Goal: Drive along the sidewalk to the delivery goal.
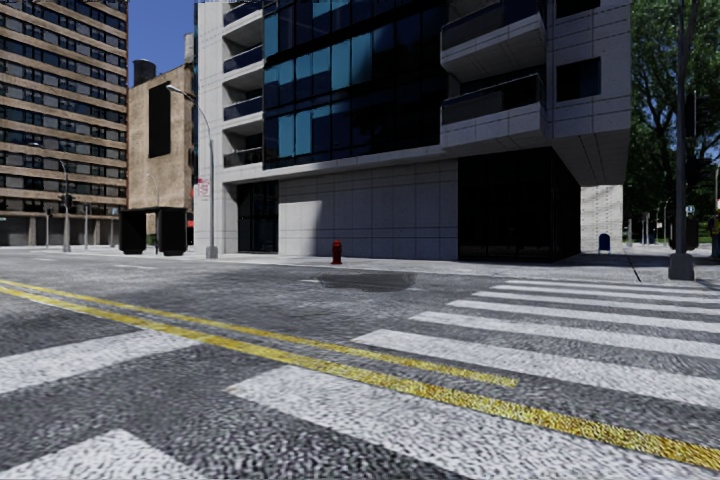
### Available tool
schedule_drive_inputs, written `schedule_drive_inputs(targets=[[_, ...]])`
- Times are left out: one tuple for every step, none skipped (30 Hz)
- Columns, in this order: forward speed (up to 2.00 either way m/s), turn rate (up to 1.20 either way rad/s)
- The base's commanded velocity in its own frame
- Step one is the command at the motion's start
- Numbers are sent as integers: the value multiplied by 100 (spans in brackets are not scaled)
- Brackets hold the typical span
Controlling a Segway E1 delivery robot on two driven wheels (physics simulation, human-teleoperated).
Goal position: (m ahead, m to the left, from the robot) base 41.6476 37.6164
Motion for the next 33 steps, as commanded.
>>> schedule_drive_inputs(targets=[[0, -51], [0, -51], [0, -51], [0, -51], [0, -51], [0, -51], [0, -51], [0, -51], [0, -51], [0, -51], [0, -51], [0, -51], [0, -51], [0, -51], [0, -51], [8, -51], [54, -58], [69, -59], [69, -59], [73, -60], [74, -60], [79, -60], [79, -60], [94, -60], [102, -60], [104, -60], [105, -60], [105, -60], [107, -60], [113, -60], [125, -60], [125, -60], [140, -60]])
